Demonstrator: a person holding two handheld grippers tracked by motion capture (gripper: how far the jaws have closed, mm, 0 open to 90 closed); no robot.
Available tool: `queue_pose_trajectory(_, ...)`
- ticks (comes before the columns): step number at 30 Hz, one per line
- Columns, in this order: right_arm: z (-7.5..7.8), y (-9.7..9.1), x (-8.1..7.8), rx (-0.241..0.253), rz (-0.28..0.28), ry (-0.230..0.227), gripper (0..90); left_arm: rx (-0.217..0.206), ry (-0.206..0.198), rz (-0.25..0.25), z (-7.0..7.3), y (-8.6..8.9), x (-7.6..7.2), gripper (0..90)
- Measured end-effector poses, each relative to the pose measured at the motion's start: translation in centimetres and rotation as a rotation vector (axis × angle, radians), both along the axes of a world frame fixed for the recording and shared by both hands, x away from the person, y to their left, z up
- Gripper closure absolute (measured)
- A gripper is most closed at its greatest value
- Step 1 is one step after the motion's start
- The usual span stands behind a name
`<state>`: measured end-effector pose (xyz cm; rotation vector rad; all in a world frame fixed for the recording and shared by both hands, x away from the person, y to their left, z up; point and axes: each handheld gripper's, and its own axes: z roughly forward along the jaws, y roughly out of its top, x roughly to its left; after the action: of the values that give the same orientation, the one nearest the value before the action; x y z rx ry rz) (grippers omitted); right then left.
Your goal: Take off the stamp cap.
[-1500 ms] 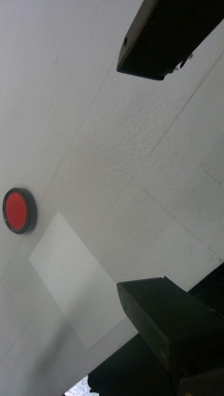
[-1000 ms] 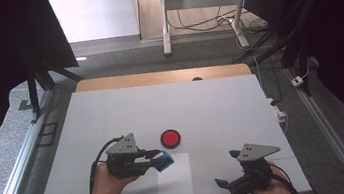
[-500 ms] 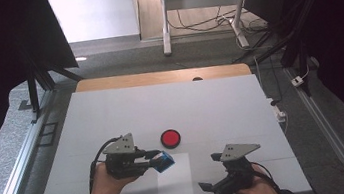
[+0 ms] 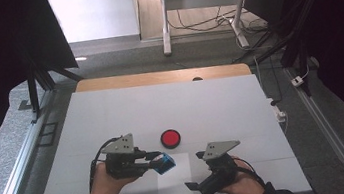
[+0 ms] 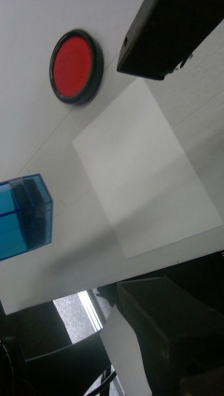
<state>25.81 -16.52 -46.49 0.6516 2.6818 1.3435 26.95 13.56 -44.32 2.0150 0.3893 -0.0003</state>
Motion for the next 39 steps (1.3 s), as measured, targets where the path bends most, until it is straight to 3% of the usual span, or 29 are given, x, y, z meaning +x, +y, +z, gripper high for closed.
queue_pose_trajectory(7,-0.5,1.9,0.5,-0.013,0.065,0.000,0.0,0.008,-0.031,-0.047,-0.1,-0.3,-0.1,70.6)
queue_pose_trajectory(10,-0.5,2.7,0.6,0.006,0.104,0.001,0.0,0.015,-0.041,-0.071,-0.1,-0.4,-0.1,70.7)
queue_pose_trajectory(15,-0.4,4.0,0.7,0.003,0.170,-0.003,1.8,0.002,-0.048,-0.108,-0.1,-0.4,-0.2,70.7)
queue_pose_trajectory(17,-0.4,4.5,1.1,-0.006,0.188,0.018,11.0,-0.004,-0.052,-0.123,-0.1,-0.4,-0.1,70.7)
queue_pose_trajectory(18,-0.4,4.5,1.1,-0.006,0.188,0.018,11.0,-0.005,-0.054,-0.129,-0.1,-0.3,-0.1,70.7)
queue_pose_trajectory(21,-0.3,4.7,1.2,0.008,0.210,0.030,25.7,-0.013,-0.058,-0.147,-0.1,-0.3,-0.1,70.7)
queue_pose_trajectory(22,-0.2,4.7,1.3,0.013,0.230,0.028,35.8,-0.017,-0.060,-0.151,-0.1,-0.3,-0.1,70.7)
queue_pose_trajectory(25,0.0,4.7,1.3,0.024,0.251,0.044,47.3,-0.039,-0.052,-0.175,-0.2,-0.2,0.0,70.7)
queue_pose_trajectory(32,0.1,4.7,1.3,0.054,0.297,0.064,59.4,-0.066,-0.052,-0.204,-0.2,0.0,0.0,70.7)
queue_pose_trajectory(39,0.2,4.5,1.3,0.074,0.310,0.065,64.8,-0.080,-0.065,-0.226,-0.2,0.0,-0.1,70.7)
